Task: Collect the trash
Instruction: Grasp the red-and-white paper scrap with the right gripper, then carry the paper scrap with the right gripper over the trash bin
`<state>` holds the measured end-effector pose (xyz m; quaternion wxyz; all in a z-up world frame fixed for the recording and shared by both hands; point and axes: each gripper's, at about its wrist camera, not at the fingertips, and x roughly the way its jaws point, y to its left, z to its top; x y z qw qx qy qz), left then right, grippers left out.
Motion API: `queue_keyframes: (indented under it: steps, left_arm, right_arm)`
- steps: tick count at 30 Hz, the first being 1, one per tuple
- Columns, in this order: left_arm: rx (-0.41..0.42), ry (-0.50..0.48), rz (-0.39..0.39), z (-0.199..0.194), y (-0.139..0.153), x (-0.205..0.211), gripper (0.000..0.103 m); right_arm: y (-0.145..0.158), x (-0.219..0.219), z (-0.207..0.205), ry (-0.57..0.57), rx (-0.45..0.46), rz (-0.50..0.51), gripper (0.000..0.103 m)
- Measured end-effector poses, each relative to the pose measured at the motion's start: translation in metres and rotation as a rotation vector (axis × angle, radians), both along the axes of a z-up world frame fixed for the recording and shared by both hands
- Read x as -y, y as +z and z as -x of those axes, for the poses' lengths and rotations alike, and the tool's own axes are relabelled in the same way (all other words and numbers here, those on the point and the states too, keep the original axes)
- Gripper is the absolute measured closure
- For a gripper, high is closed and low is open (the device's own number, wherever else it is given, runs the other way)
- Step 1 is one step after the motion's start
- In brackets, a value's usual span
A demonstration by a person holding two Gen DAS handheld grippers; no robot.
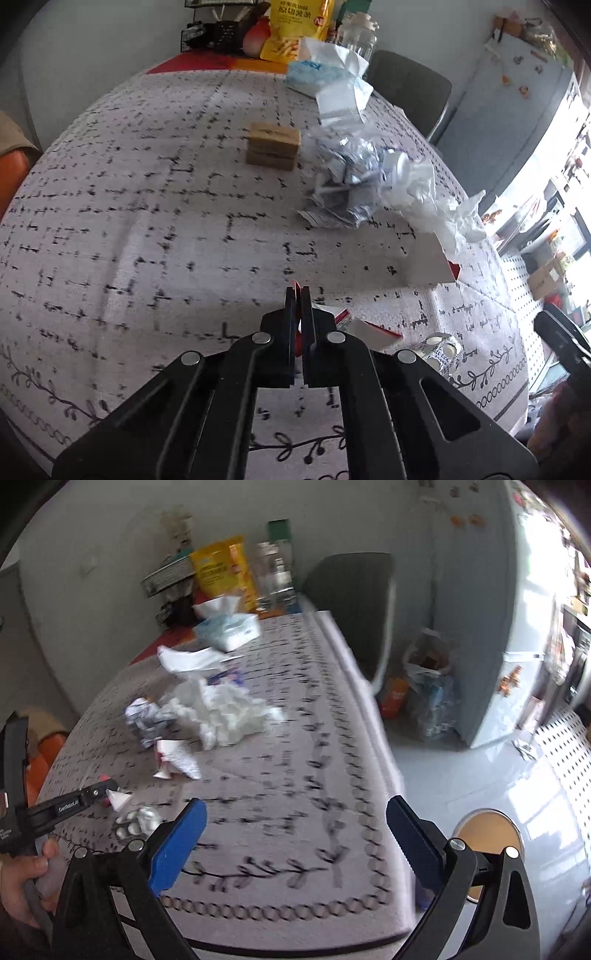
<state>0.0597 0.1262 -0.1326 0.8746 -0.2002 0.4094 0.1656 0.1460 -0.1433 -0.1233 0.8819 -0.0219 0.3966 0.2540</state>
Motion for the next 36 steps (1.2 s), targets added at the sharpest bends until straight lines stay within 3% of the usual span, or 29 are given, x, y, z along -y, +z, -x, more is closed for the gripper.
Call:
queue_keyframes:
  steps: [5, 10, 21, 22, 25, 30, 31, 36]
  left_arm:
    - [0.027, 0.049, -0.011, 0.019, 0.012, -0.02, 0.1]
    - [0.039, 0.108, -0.013, 0.034, 0.018, -0.04, 0.1]
    - [0.061, 0.175, -0.042, 0.056, 0.032, -0.058, 0.1]
    - [0.063, 0.178, -0.046, 0.057, 0.033, -0.057, 0.1]
    - [0.068, 0.18, -0.047, 0.06, 0.036, -0.056, 0.1]
    - [0.087, 0.173, -0.034, 0.061, 0.037, -0.051, 0.1]
    - [0.095, 0.169, -0.033, 0.06, 0.038, -0.048, 0.1]
    - [0.118, 0.125, -0.037, 0.049, 0.045, -0.033, 0.1]
  right_arm:
    - [-0.003, -0.036, 0.004, 0.085, -0.019, -0.005, 0.008]
    - [0.0, -0.073, 0.002, 0.169, -0.025, -0.004, 0.021]
    - [-0.012, -0.139, -0.016, 0.232, -0.065, 0.039, 0.028]
    - [-0.016, -0.143, -0.018, 0.229, -0.068, 0.049, 0.034]
    - [-0.024, -0.145, -0.024, 0.223, -0.102, 0.049, 0.067]
    - [-0.015, -0.128, -0.021, 0.219, -0.102, -0.008, 0.073]
    - [-0.011, -0.122, -0.02, 0.217, -0.104, -0.02, 0.079]
    - [0.005, -0.098, -0.011, 0.22, -0.098, -0.063, 0.078]
